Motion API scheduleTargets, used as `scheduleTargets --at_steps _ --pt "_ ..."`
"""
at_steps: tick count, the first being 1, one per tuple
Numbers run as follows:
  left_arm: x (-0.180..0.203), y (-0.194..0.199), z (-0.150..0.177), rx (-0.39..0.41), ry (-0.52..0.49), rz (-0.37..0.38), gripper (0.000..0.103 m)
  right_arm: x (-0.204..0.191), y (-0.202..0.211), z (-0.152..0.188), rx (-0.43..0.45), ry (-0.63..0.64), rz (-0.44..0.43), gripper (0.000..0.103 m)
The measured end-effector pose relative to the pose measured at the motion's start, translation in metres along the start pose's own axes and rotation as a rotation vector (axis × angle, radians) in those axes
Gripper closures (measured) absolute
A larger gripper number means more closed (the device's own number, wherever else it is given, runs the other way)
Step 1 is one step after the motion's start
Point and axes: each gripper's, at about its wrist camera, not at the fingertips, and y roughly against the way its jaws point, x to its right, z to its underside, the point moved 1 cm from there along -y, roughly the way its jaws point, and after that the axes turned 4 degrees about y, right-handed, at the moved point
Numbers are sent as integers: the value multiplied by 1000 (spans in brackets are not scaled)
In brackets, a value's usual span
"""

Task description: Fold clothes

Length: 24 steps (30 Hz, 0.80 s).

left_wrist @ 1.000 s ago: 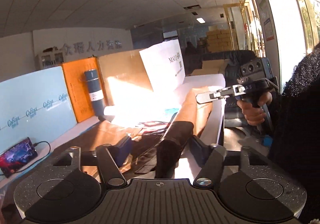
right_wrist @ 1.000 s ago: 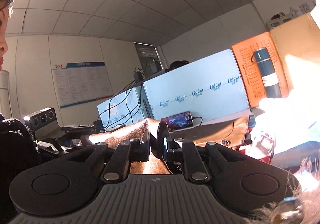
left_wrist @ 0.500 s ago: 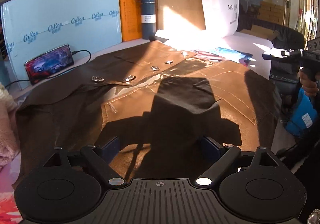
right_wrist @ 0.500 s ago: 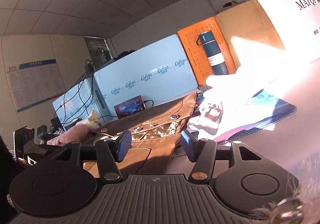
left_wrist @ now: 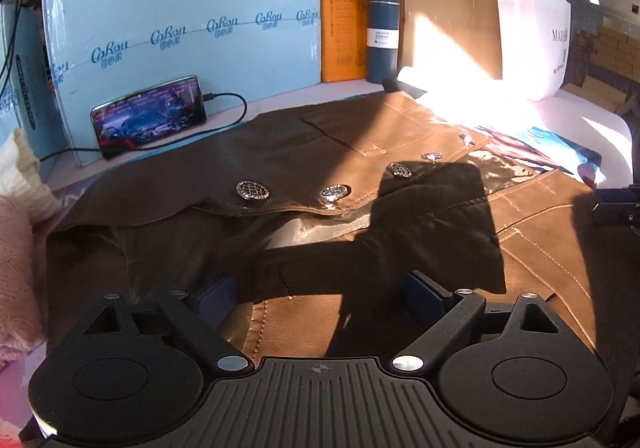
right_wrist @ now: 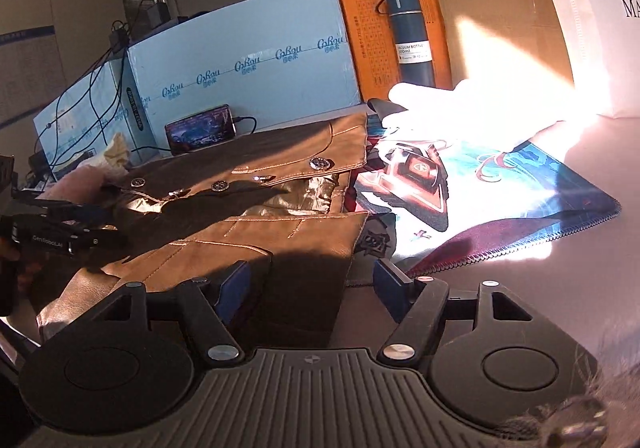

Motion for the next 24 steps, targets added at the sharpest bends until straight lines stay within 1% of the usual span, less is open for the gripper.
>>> scheduleTargets --at_steps 1,2,3,4,5,6,8,10,12,13,16,17,18,19,20,22,23,24 --pt "0 0 1 7 1 -4 10 -4 -1 -1 -4 -12 36 44" --pt "1 0 3 14 2 -8 10 -8 -2 -3 -7 -4 70 58" --pt "1 1 4 18 4 -12 10 -12 -2 -4 -11 3 105 77" --pt "1 2 4 21 7 -18 10 -15 -3 -6 -12 6 133 82" --pt "0 3 5 24 10 -23 10 -15 -4 -9 -9 -1 146 93" --pt "0 4 5 27 15 -32 10 -15 -5 -11 -4 10 162 100" --pt "-1 5 3 39 25 -54 10 -16 -8 -19 14 34 174 100" --pt "-2 6 -1 55 37 -65 10 -20 -18 -25 6 77 193 100" --pt "-7 8 -9 86 89 -48 10 -21 -34 -28 -19 124 227 100" --pt "-14 9 -15 102 152 -23 10 -22 -39 -28 -30 137 235 100" --pt "-45 3 -29 104 441 81 10 -22 -47 -30 -45 152 241 99" --pt "-51 -2 -31 105 498 90 11 -20 -47 -31 -45 141 245 97" --pt "-56 -7 -33 108 539 93 12 -18 -46 -31 -38 125 244 92" --pt "-57 -10 -35 117 533 85 21 -16 -45 -31 -34 111 238 89" --pt "-58 -14 -36 122 525 74 30 -16 -44 -30 -36 109 234 81" --pt "-58 -23 -37 103 503 59 82 -15 -43 -29 -40 106 227 73" --pt "-60 -27 -36 90 497 61 91 -15 -42 -28 -43 108 224 69" --pt "-61 -30 -34 83 490 63 95 -16 -42 -28 -44 108 221 64"
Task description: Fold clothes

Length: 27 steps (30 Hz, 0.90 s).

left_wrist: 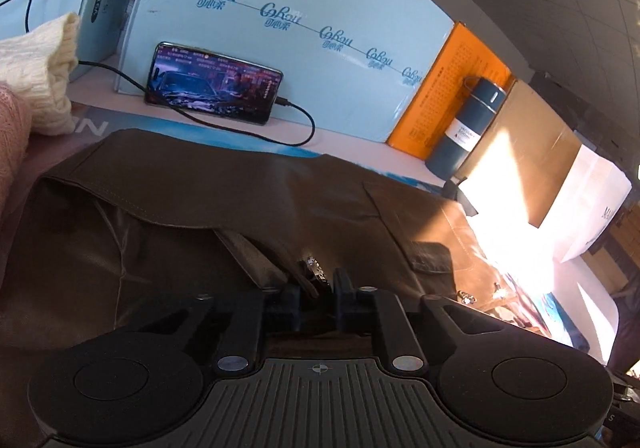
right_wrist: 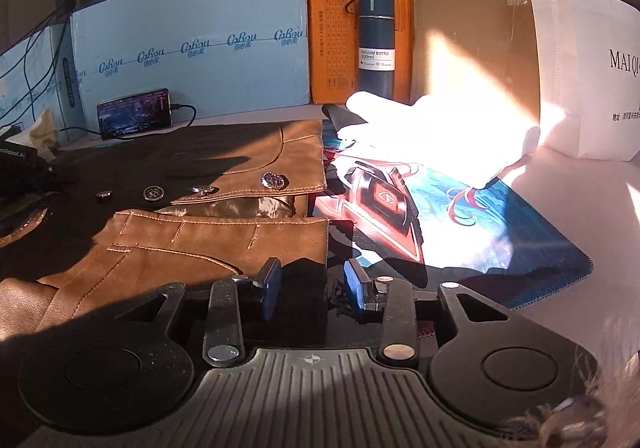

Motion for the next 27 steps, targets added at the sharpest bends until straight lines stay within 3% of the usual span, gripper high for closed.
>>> scheduleTargets --at_steps 6,9,11,12,13,15,17,20,25,27 --pt "-10 6 8 10 -29 -33 95 -1 -2 -4 9 -2 -22 59" --pt "-7 9 8 12 -67 -63 87 -5 -5 -4 6 17 -33 51" --pt "3 15 9 52 -116 -103 55 -8 -7 -3 6 29 -24 50" --pt "8 20 9 92 -143 -122 22 -8 -7 -3 7 33 -18 48" --pt "13 24 10 130 -175 -145 15 -9 -8 -3 8 37 -12 47" --pt "23 28 10 189 -263 -216 15 -9 -8 -3 8 43 -5 45" --pt "28 28 9 193 -324 -267 15 -9 -8 -3 8 48 3 42" --pt "28 41 9 194 -368 -215 15 -9 -6 -3 13 54 12 37" --pt "52 79 46 290 -633 -108 3 -7 -6 -2 16 46 26 31" --pt "63 91 64 280 -727 -57 3 -9 -6 -1 15 57 33 30"
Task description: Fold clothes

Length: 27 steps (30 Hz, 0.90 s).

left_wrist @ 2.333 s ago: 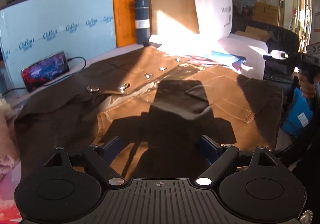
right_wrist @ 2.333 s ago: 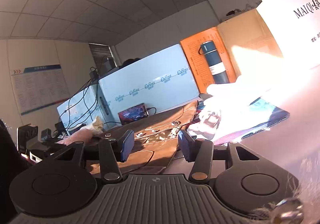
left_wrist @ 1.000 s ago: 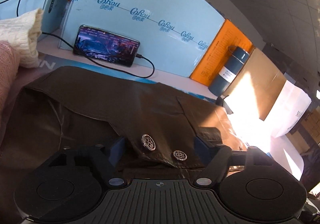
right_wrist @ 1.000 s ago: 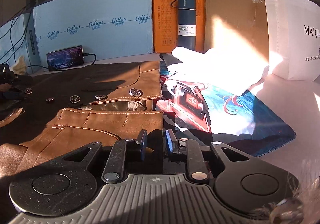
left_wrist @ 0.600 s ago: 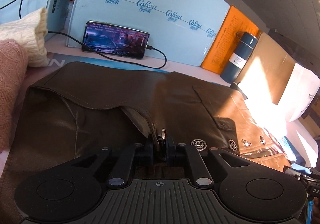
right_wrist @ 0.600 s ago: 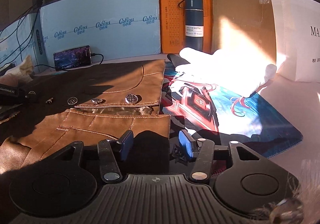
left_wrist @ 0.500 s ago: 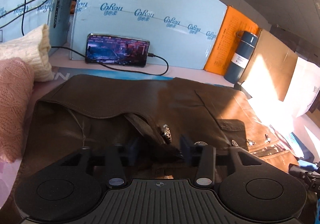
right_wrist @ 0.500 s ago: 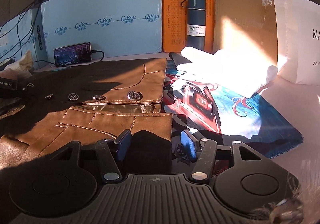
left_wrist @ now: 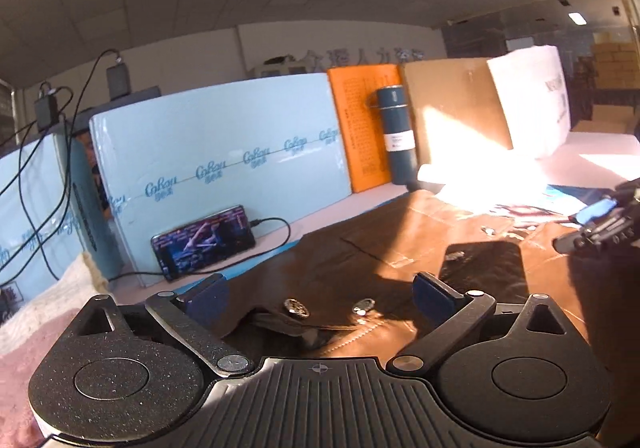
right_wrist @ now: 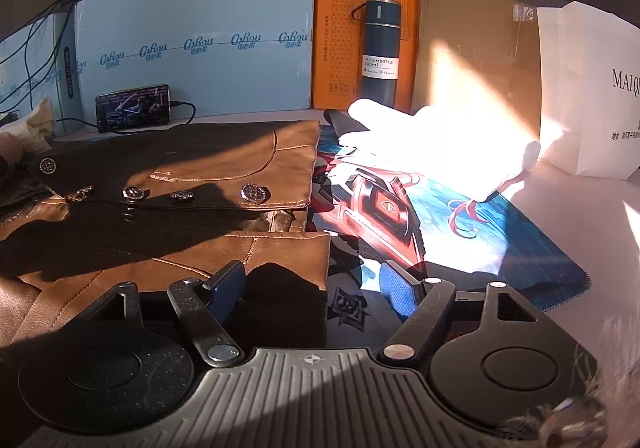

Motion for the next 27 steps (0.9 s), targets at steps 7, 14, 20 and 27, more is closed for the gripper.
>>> scheduleTargets --at_steps 7,14,20,27 --pt "29 42 16 -53 -157 242 3 -3 -4 2 -5 64 14 24" --pt "33 68 35 -170 -162 343 3 -3 -6 0 -11 106 9 19" --pt "53 71 46 -253 -313 358 3 -2 -7 0 -12 114 3 19" --pt "93 46 59 -246 -439 375 3 6 -8 2 -10 57 -34 19"
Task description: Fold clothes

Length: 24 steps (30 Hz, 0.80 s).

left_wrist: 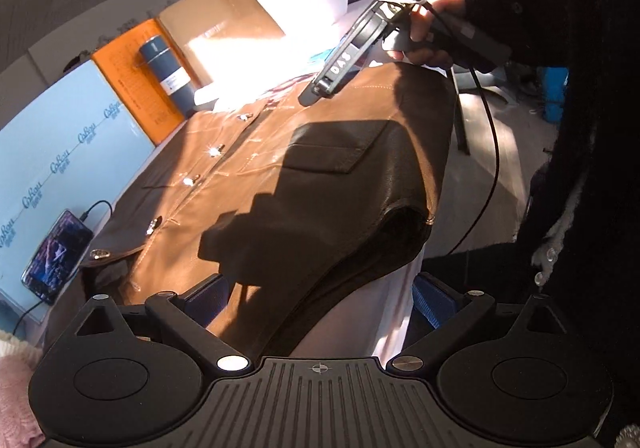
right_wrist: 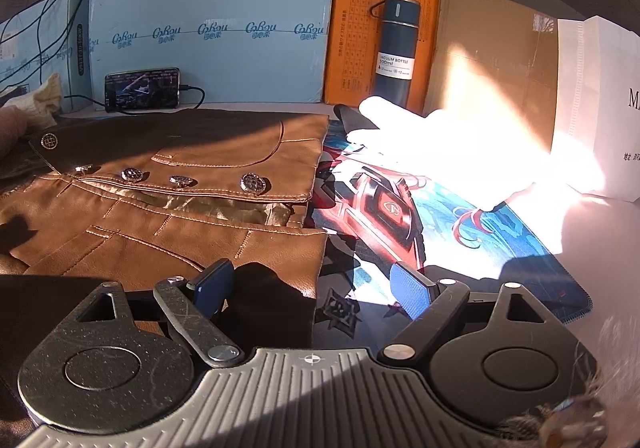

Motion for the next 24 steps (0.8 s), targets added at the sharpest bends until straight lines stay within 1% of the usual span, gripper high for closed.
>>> scheduleTargets --at_steps 2,4,5,7,9,11,12,13,14,15,16,17,20,22,24 --pt "0 -7 -1 29 16 -16 3 4 0 2 6 -35 -20 19" --pt "-6 -7 -2 87 77 -29 3 8 1 5 17 -62 -37 19" --pt "-11 -5 -2 123 121 -31 3 10 4 6 31 -70 -41 19" --pt "-26 0 -1 205 243 -28 3 12 10 8 62 -85 -50 19" --pt "-41 4 3 278 376 -21 3 17 24 9 135 -110 -82 19" --pt "-52 5 5 315 468 -13 3 24 41 10 210 -139 -145 17" --pt "-57 5 6 325 507 -7 3 29 51 10 248 -158 -200 14" --pt "-62 4 5 333 536 1 3 36 60 10 277 -186 -301 12" --pt "-65 3 4 341 552 0 3 40 66 11 276 -209 -409 6" --pt "-68 2 3 347 569 0 3 45 72 12 275 -232 -518 2" --pt "-71 1 3 349 594 4 3 50 78 12 273 -254 -626 2" --pt "-75 1 2 350 619 7 3 51 85 13 273 -257 -709 2" --pt "-85 -2 1 362 704 16 3 29 113 12 291 -106 -723 2" --pt "-92 -3 -1 374 754 12 3 7 122 11 280 -4 -637 2" --pt "-96 -4 -3 384 784 5 3 -13 123 13 265 75 -552 2"
